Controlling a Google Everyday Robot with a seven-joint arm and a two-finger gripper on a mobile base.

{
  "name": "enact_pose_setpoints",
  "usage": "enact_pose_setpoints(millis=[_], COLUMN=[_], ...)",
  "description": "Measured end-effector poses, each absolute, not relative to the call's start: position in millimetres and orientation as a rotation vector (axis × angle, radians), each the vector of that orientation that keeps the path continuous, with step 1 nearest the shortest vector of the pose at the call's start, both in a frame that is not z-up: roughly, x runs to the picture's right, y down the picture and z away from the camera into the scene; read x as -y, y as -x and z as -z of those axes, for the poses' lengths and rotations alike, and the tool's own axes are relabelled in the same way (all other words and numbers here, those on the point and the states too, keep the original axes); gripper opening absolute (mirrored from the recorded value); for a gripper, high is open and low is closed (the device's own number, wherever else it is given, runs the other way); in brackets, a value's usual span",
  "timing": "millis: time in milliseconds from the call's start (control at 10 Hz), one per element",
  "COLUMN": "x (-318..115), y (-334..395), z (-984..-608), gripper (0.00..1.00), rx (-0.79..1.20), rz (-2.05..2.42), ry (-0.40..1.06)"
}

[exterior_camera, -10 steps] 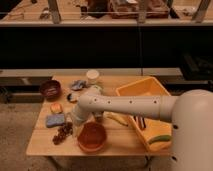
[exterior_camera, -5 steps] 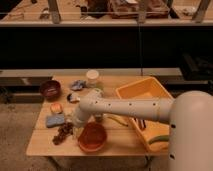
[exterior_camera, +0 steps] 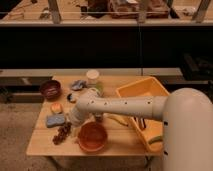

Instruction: Place grapes in purple bowl

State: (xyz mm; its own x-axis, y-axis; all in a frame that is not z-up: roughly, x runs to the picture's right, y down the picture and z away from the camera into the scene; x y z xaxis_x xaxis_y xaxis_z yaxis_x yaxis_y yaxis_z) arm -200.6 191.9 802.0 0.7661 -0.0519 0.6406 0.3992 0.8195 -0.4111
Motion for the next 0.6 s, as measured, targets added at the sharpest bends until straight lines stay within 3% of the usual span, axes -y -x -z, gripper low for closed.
enact_pose_setpoints(millis=[600], x=[-203.7], y=[192.9], z=[-825.2], gripper=[0.72], rx=[0.600], rz=[0.224], ry=[0.593])
